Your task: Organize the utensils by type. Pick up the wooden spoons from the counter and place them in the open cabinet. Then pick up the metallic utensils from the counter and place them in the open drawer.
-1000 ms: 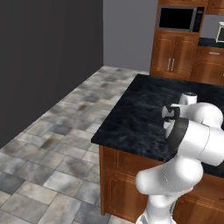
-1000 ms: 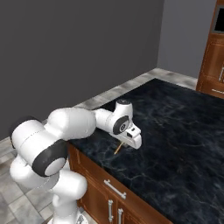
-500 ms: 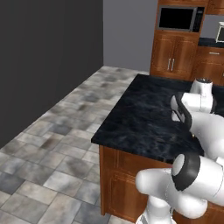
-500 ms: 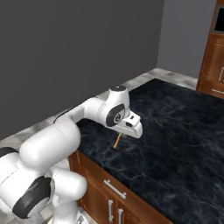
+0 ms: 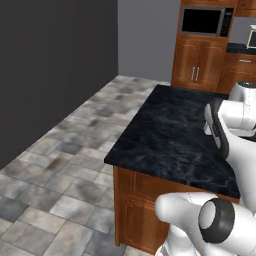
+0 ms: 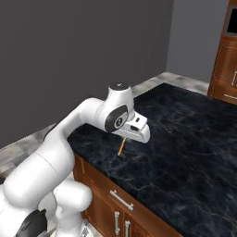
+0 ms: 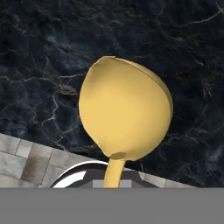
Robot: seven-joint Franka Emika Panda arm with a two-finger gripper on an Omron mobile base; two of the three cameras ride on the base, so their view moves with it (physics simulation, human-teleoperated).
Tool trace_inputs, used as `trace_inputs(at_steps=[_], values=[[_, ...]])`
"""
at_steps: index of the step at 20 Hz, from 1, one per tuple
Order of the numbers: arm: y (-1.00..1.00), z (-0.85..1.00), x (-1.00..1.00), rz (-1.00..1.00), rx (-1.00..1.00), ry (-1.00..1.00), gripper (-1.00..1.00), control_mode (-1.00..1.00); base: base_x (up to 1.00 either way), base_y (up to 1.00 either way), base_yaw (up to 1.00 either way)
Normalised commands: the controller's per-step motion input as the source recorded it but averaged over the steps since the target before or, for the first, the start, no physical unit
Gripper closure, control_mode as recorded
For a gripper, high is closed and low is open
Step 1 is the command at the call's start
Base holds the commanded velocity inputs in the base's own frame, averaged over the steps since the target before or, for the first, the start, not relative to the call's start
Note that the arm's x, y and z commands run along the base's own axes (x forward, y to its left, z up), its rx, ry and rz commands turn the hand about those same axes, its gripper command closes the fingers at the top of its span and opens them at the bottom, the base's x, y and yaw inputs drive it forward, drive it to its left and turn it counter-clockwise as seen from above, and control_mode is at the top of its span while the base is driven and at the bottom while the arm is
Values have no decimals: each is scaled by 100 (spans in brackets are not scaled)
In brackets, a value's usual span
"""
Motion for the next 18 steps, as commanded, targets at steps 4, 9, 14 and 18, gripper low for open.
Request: trace_inputs(at_steps=[4, 9, 14, 18], values=[[0, 1, 0, 0, 0, 0, 100, -100, 0, 0, 0], [0, 0, -17, -1, 0, -1, 100, -100, 0, 0, 0], [0, 0, 0, 0, 0, 0, 100, 100, -63, -10, -10], [0, 0, 0, 0, 0, 0, 100, 100, -59, -20, -21]])
